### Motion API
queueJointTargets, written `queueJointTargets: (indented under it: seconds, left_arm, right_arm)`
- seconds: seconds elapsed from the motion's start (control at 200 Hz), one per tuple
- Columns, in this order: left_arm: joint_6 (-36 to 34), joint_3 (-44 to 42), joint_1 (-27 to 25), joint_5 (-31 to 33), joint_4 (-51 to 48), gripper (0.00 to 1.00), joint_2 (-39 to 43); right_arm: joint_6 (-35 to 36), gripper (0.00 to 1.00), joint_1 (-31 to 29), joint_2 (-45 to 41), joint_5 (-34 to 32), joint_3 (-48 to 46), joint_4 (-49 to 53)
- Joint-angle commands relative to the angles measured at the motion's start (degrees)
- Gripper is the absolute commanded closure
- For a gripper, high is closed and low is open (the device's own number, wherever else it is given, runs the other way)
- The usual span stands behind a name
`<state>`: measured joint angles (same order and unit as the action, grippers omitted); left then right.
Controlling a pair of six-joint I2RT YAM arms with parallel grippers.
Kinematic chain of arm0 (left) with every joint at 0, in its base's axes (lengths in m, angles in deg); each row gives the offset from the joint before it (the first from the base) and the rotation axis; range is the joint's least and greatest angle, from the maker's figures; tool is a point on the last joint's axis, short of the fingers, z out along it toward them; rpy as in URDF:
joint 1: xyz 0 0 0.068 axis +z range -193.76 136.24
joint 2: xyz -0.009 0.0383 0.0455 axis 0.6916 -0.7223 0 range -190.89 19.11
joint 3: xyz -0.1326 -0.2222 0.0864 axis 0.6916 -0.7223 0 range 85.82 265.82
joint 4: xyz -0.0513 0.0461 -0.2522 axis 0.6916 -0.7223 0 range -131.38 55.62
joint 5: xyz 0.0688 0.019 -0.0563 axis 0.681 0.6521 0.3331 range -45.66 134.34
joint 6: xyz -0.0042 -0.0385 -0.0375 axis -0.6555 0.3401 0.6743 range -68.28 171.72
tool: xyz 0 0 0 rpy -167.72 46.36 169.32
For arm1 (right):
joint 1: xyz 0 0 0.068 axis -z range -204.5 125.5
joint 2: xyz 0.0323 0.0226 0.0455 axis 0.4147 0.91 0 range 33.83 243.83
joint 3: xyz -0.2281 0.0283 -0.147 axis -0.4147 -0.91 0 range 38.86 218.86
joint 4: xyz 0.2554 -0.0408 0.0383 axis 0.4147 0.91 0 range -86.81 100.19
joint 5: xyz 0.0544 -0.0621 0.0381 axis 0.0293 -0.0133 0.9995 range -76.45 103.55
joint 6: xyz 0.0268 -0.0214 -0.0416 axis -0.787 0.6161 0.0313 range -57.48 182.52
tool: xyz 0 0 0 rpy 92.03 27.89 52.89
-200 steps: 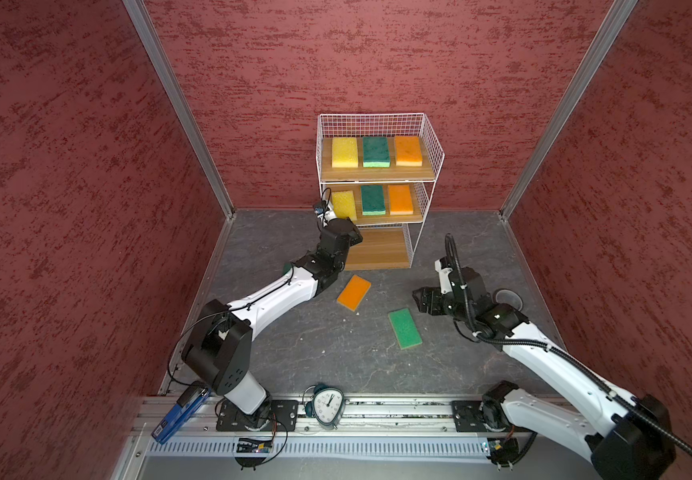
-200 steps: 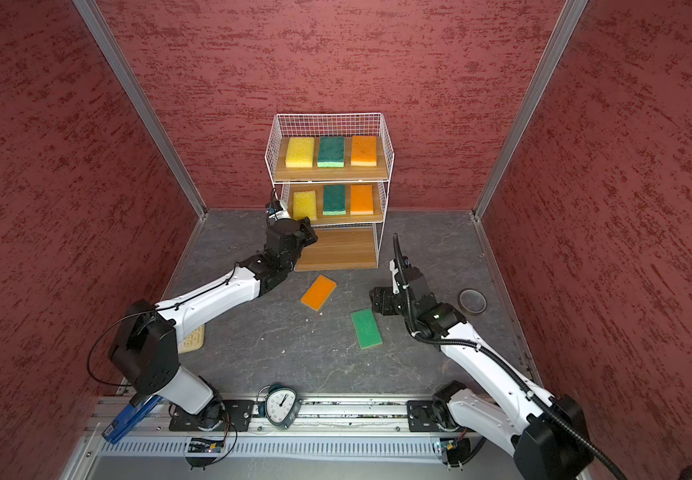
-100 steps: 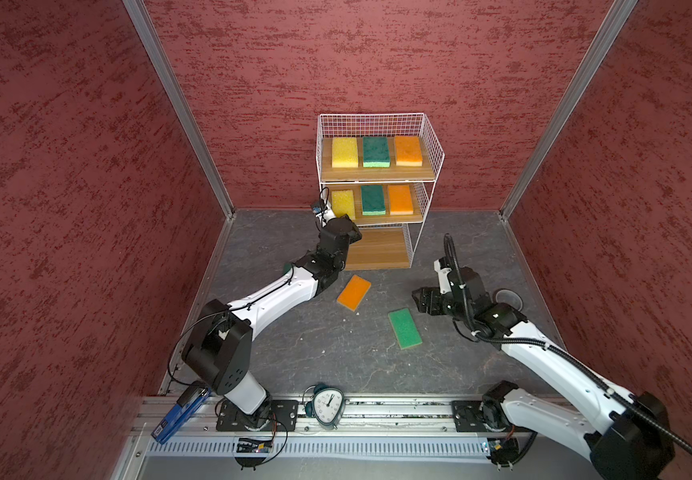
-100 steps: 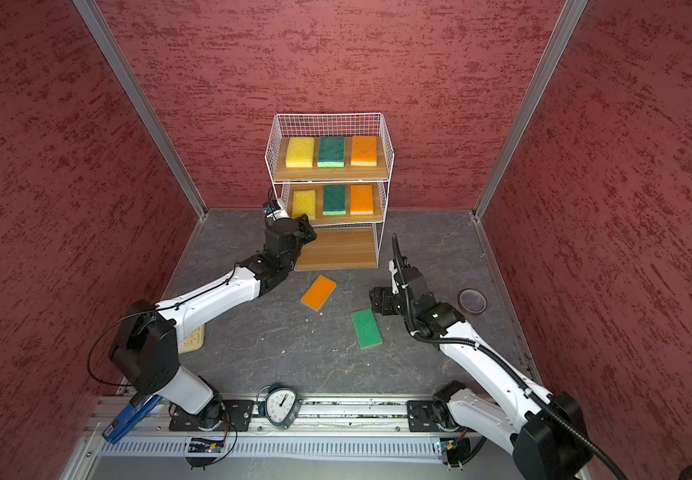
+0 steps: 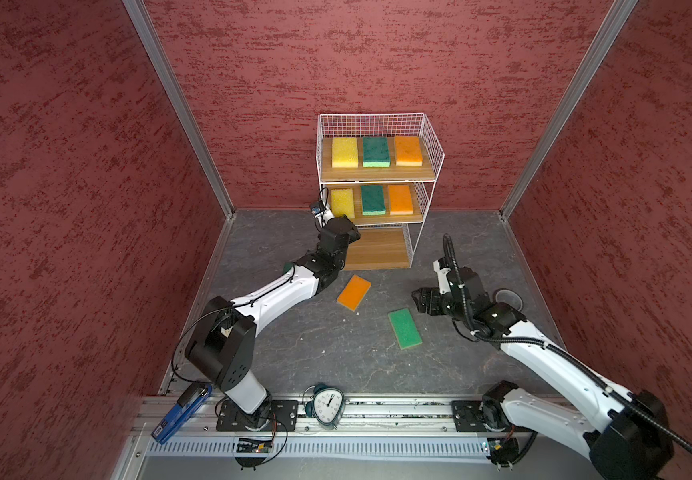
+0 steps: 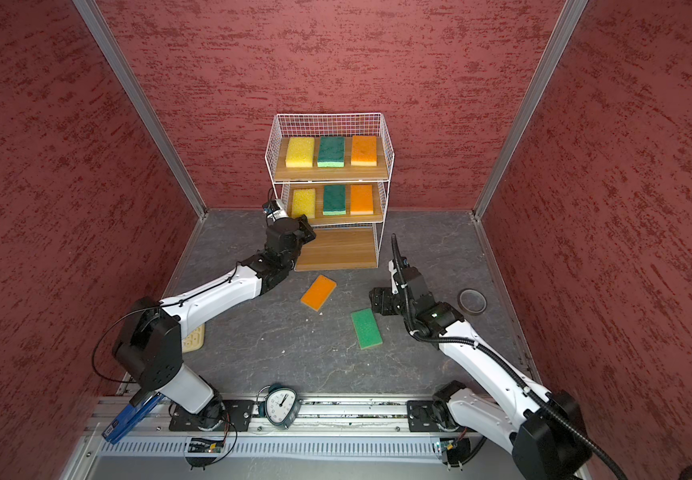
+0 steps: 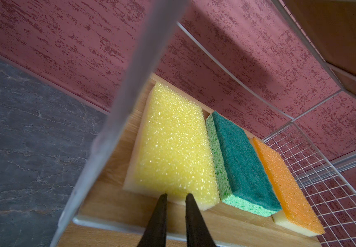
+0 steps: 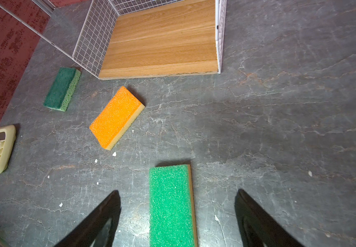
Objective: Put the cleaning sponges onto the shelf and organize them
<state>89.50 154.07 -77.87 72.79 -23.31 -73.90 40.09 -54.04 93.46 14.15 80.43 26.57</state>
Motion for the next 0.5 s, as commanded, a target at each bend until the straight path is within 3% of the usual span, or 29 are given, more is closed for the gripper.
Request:
queueJointTargets:
  seconds: [0.0,0.496]
  left_arm:
    - [0.64,1.01,0.18,-0.45,1.03,0.81,-1.72]
    - [3.74,0.75,0.55,2.5,-0.75,0.79,-1.98]
  right_arm:
    - [0.55,0.15,-0.04,0.14,-0.62,-0.27,-1.69]
    - [0.64,0.15,0.01,0.92,-0.14,0.06,-1.64]
